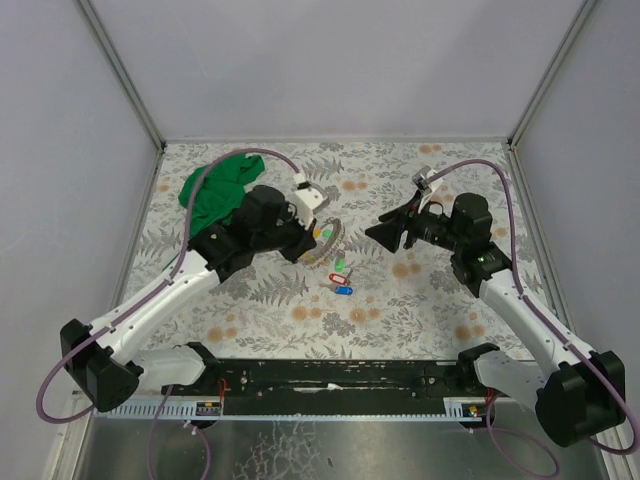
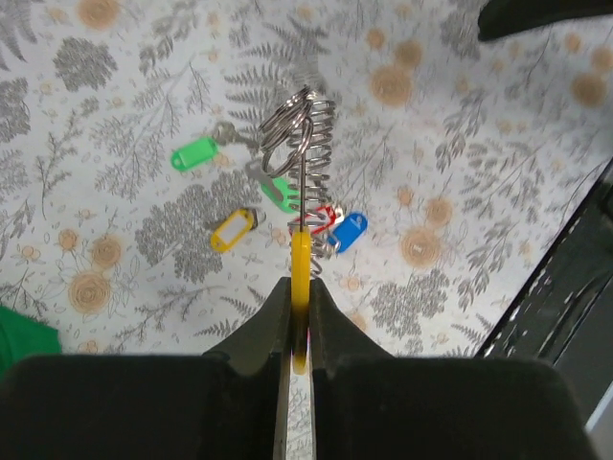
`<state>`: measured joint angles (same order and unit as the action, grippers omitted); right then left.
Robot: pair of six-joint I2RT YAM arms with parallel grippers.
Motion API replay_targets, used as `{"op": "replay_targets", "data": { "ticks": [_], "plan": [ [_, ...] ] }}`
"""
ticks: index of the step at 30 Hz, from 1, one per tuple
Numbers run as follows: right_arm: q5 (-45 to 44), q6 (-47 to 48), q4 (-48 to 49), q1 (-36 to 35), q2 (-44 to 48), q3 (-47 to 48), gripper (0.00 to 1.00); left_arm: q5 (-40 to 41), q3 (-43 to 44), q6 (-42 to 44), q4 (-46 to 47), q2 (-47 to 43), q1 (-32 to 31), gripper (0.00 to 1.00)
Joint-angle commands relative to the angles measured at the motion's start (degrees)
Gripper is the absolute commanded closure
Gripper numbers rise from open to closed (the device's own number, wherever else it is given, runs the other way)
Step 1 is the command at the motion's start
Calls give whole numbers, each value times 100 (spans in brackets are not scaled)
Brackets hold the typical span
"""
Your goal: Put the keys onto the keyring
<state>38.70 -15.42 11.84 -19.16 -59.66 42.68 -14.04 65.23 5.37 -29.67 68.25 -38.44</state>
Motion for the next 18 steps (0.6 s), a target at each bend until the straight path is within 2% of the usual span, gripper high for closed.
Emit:
{"op": "replay_targets", "data": {
  "ticks": [1, 5, 10, 18],
  "plan": [
    [407, -312, 980, -95, -160, -88, 32, 956, 296, 608, -529, 208, -476, 100],
    [468, -470, 1270, -229, -410, -102, 33, 1355, 366, 750, -674, 374, -764, 100],
    [451, -523, 1481, -491, -709, -31, 35, 1284, 180, 929, -654, 366, -799, 100],
    [419, -338, 1260, -898, -1150, 285, 37, 984, -141, 1168, -662, 366, -882, 100]
  ]
}}
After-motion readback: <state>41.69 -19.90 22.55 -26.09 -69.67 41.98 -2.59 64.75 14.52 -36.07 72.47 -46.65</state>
